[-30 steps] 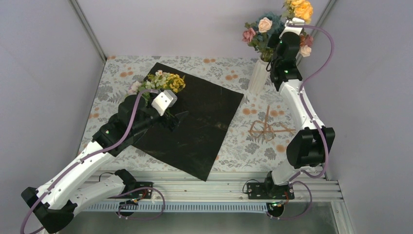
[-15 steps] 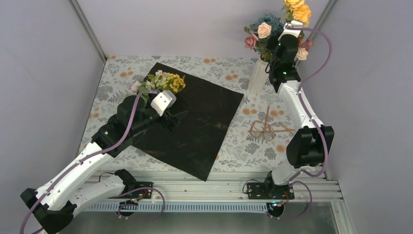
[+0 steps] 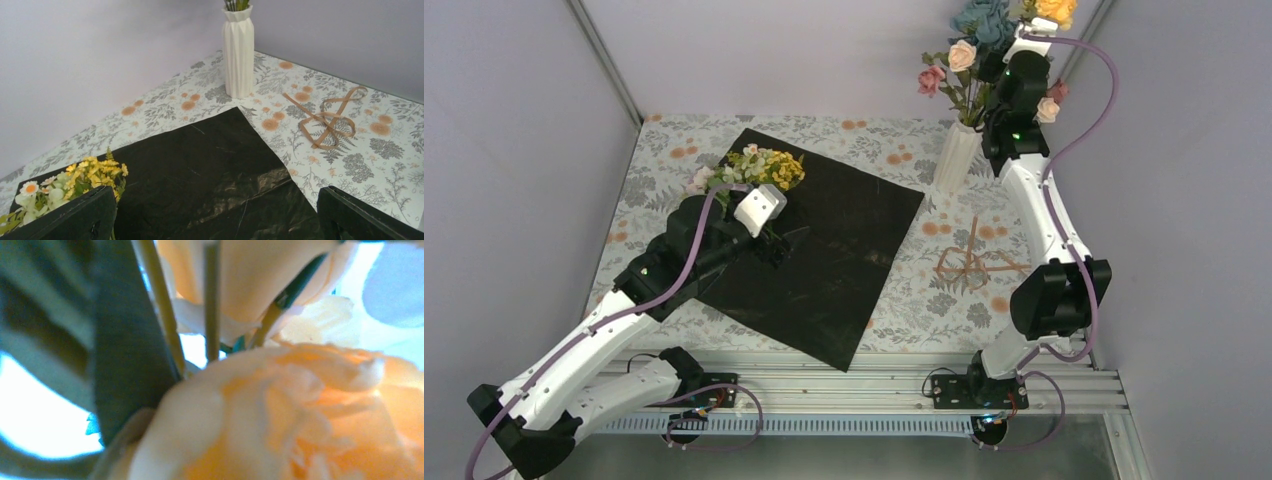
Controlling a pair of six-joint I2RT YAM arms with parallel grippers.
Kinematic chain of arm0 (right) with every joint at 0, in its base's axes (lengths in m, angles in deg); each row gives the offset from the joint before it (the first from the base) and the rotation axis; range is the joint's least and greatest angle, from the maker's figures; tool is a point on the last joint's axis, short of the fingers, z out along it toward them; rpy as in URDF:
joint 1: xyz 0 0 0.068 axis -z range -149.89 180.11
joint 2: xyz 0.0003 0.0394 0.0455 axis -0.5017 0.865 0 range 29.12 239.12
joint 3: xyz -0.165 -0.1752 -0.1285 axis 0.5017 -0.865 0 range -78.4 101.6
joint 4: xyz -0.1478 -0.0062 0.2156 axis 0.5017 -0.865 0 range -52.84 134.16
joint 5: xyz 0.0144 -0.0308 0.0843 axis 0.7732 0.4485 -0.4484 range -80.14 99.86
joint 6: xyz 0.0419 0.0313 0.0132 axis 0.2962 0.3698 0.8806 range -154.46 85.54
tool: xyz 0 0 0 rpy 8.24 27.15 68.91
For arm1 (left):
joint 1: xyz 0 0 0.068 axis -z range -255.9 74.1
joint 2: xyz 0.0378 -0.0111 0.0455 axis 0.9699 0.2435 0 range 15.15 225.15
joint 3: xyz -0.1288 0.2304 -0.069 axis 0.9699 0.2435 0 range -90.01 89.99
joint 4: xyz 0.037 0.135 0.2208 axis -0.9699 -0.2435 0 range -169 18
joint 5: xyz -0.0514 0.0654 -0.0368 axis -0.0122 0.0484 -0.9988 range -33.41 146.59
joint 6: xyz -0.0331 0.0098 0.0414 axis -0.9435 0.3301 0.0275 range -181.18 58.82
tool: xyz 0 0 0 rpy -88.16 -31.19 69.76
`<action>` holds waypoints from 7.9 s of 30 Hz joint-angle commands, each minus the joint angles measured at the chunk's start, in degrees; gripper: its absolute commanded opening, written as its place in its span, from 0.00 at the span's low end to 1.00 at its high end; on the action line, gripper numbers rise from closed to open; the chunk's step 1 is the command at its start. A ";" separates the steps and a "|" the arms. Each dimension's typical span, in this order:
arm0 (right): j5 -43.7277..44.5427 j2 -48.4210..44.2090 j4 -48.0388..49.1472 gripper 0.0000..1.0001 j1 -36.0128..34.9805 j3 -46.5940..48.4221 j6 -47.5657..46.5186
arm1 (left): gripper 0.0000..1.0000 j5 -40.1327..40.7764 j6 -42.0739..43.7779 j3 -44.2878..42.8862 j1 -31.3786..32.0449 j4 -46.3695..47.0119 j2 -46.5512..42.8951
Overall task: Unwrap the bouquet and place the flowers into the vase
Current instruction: Insert the fake flower into the vase.
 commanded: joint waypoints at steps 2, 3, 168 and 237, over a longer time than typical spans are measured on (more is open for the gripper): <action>-0.65 -0.04 1.17 0.04 0.35 -0.79 -0.09 | 1.00 3.58 -1.84 -0.16 0.02 0.49 1.78; -0.52 0.01 0.01 0.04 0.31 -1.31 0.36 | 1.00 3.51 -2.20 -0.31 0.02 0.56 2.18; -60.35 -4.00 -23.05 0.04 10.59 10.34 -13.93 | 0.38 -8.61 -31.85 -101.01 2.22 57.08 112.40; -49.44 -6.22 -16.00 0.04 11.19 6.49 -6.54 | 0.02 -5.08 -29.68 -100.65 4.42 52.20 113.10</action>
